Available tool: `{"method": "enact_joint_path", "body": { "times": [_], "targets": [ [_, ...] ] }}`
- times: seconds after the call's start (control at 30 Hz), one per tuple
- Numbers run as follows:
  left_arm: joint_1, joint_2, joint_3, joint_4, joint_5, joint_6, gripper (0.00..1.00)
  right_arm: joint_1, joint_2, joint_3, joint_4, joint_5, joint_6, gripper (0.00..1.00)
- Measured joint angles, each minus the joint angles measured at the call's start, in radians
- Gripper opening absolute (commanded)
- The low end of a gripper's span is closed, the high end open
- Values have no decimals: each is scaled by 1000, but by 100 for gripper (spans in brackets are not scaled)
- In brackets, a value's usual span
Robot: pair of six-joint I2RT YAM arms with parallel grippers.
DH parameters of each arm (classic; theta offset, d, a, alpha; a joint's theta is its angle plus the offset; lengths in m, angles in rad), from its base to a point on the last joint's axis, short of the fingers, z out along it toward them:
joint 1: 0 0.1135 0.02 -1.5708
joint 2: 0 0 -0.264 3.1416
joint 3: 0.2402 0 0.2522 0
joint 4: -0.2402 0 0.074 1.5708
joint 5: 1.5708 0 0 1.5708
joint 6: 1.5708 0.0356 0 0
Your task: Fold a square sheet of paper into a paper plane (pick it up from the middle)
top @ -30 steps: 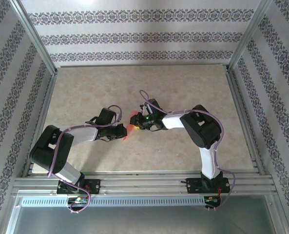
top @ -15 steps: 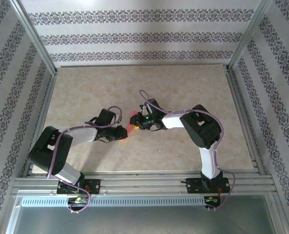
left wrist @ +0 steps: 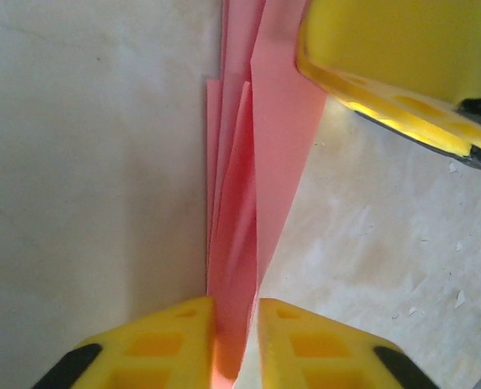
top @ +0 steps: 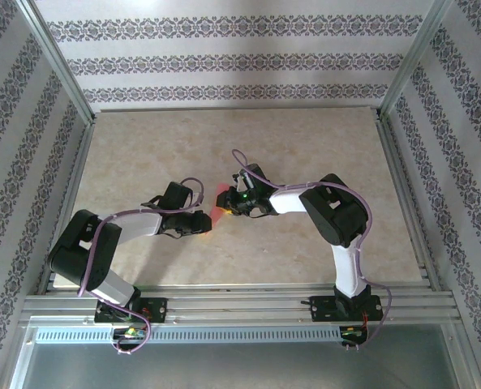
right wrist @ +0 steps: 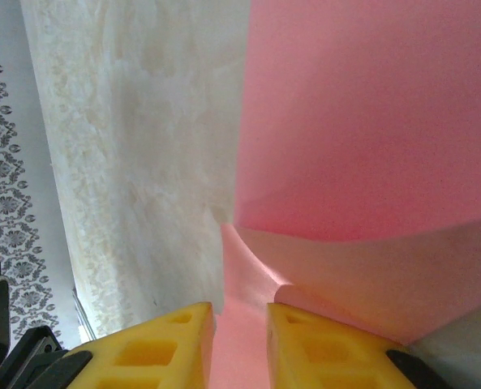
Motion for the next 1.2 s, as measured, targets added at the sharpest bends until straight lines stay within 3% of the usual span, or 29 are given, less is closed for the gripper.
{"method": "enact_joint_path", "body": {
  "times": [0.37, 0.57, 1.2],
  "targets": [
    [0, -53, 0, -31, -1, 2, 22, 0, 2, 1, -1, -4, 0, 26],
    [0, -34, 0, -35, -5, 9, 12, 0, 2, 2, -3, -4, 0, 26],
    [-46, 6, 34, -76, -46, 67, 11, 0, 6, 4, -3, -14, 1, 26]
  ]
}}
